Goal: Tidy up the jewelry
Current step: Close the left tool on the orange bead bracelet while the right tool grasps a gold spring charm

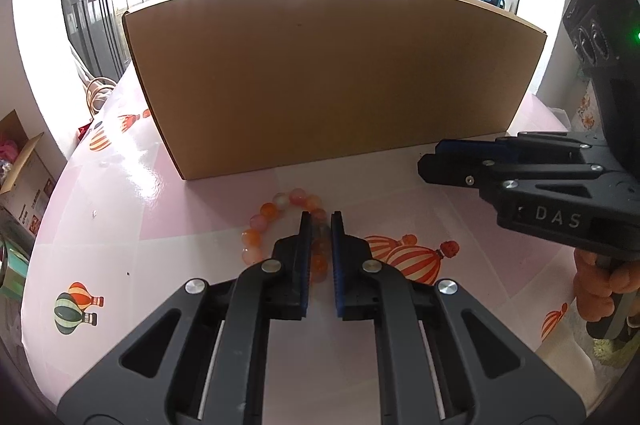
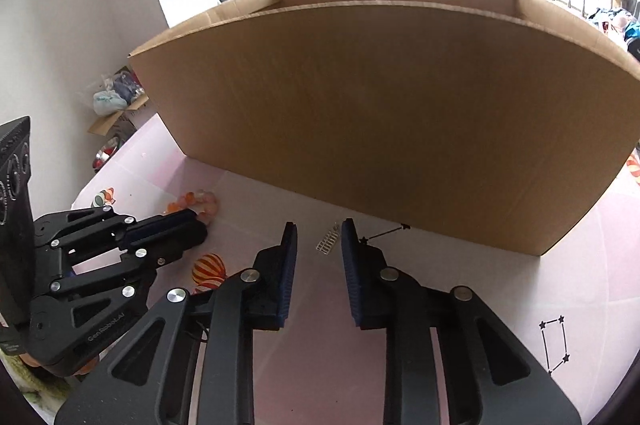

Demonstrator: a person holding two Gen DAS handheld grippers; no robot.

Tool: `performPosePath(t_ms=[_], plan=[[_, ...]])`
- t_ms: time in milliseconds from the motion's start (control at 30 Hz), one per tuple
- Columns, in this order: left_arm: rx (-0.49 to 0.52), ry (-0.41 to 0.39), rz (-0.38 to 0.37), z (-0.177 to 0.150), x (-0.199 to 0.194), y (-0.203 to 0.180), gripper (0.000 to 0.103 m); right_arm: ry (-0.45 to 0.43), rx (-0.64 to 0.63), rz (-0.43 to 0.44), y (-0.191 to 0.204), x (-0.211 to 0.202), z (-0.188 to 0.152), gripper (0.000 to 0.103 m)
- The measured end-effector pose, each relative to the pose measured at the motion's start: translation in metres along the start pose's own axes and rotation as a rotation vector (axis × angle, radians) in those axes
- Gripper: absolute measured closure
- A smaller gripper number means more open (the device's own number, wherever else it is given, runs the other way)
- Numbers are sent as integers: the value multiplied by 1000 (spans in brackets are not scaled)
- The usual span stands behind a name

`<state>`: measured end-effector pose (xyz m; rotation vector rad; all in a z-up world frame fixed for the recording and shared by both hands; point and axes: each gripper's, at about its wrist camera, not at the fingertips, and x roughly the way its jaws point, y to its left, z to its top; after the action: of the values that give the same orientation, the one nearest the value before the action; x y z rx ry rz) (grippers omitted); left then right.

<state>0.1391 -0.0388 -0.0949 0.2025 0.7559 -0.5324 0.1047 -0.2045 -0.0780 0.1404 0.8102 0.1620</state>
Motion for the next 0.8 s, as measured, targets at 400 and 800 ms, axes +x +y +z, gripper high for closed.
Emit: performPosePath(t_ms=[400, 800], plan=[[-38, 30, 22, 9, 2, -6, 95, 16, -70, -69, 14, 8, 2, 90], [-40, 29, 21, 11, 5, -2, 95, 2, -37, -57, 8, 5, -1, 98]])
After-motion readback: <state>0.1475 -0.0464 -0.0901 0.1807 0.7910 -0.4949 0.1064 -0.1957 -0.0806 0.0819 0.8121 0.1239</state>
